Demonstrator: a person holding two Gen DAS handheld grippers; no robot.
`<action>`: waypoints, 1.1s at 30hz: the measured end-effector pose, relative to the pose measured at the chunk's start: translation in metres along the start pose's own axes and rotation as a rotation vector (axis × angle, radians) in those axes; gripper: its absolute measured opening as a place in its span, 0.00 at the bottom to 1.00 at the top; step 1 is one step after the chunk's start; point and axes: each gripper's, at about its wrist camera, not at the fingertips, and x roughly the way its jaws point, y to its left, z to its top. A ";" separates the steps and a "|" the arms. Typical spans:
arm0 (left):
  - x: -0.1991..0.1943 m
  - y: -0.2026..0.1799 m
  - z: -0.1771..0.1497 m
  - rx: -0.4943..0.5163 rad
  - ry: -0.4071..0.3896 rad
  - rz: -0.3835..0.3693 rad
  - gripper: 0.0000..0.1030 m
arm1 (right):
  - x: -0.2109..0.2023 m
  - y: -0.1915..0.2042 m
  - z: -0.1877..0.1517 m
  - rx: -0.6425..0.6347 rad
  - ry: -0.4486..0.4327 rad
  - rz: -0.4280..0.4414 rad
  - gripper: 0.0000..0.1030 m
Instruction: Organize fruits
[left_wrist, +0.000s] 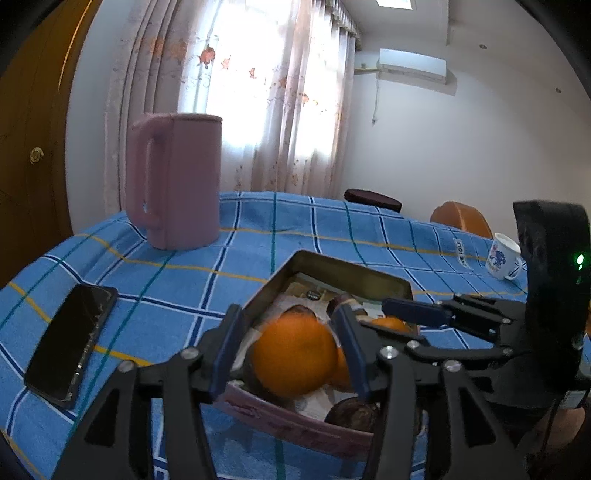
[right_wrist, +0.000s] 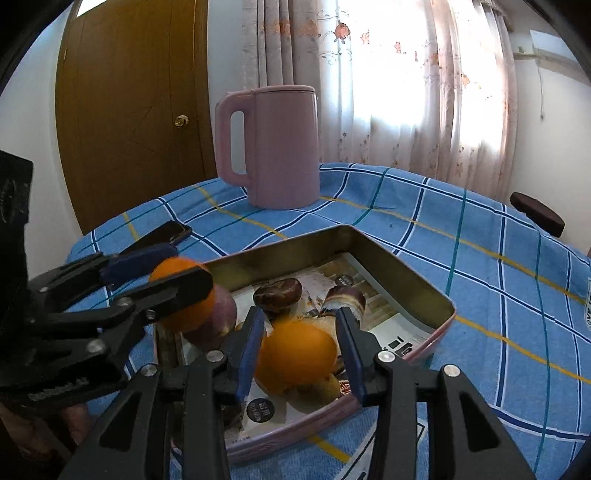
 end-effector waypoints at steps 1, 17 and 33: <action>-0.003 0.000 0.001 -0.001 -0.011 -0.007 0.74 | -0.001 0.002 0.000 -0.005 -0.008 0.006 0.63; -0.037 -0.003 0.015 -0.010 -0.122 0.001 0.91 | -0.050 -0.004 0.000 0.016 -0.102 -0.121 0.64; -0.041 -0.024 0.010 0.019 -0.106 -0.024 0.96 | -0.116 -0.015 -0.010 0.049 -0.200 -0.260 0.68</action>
